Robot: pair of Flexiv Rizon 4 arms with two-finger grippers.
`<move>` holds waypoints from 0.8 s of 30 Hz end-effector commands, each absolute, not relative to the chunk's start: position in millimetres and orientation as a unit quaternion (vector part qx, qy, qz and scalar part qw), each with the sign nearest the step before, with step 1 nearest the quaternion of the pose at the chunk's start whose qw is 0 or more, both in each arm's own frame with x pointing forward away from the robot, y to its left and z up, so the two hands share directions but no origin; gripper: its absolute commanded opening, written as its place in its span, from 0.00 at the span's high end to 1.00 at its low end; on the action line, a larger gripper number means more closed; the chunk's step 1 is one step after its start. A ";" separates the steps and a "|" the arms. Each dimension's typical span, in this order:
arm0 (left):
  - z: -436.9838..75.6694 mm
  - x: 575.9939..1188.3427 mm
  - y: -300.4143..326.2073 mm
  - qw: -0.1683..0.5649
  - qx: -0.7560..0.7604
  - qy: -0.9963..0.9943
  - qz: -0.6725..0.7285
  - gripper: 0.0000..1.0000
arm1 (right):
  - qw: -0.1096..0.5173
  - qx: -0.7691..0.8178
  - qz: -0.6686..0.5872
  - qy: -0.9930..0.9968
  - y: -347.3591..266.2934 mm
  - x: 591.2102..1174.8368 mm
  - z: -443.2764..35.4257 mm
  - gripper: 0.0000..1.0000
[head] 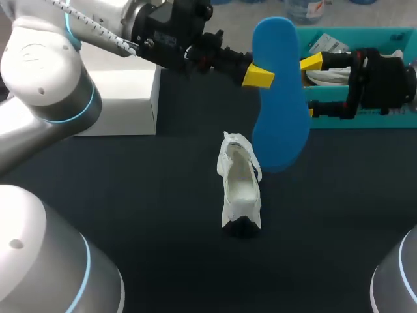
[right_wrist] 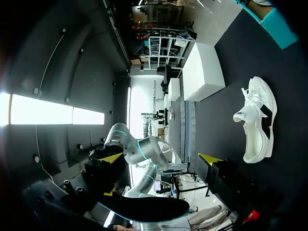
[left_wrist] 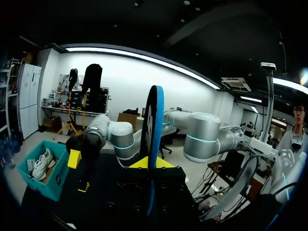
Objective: Take the shoe out of the shoebox, open the shoe tongue, remove and reinsert the insole, then place the shoe into the shoebox
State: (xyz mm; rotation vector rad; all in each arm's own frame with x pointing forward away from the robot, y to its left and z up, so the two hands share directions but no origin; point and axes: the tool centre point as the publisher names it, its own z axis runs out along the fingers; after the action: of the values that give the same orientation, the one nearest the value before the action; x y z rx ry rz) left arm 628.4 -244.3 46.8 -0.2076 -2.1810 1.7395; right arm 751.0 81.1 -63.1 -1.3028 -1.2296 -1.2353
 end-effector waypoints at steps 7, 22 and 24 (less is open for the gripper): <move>34.7 630.0 -242.6 -0.062 -0.262 -0.718 0.642 1.00 | 0.464 -0.530 -0.502 -0.501 82.8 752.3 -64.0 0.00; 6.2 659.7 -233.2 -0.303 -0.428 -0.652 0.547 1.00 | 0.464 -0.530 -0.502 -0.501 82.8 752.3 -64.0 0.00; 6.2 659.7 -233.2 -0.303 -0.428 -0.652 0.547 1.00 | 0.464 -0.530 -0.502 -0.501 82.8 752.3 -64.0 0.00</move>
State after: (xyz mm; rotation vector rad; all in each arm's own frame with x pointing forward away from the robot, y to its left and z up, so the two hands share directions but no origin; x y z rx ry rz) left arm 666.0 -235.5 6.9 -1.1334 -2.4683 2.0979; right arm 751.1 81.5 -63.9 -1.3020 -1.2301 -1.2359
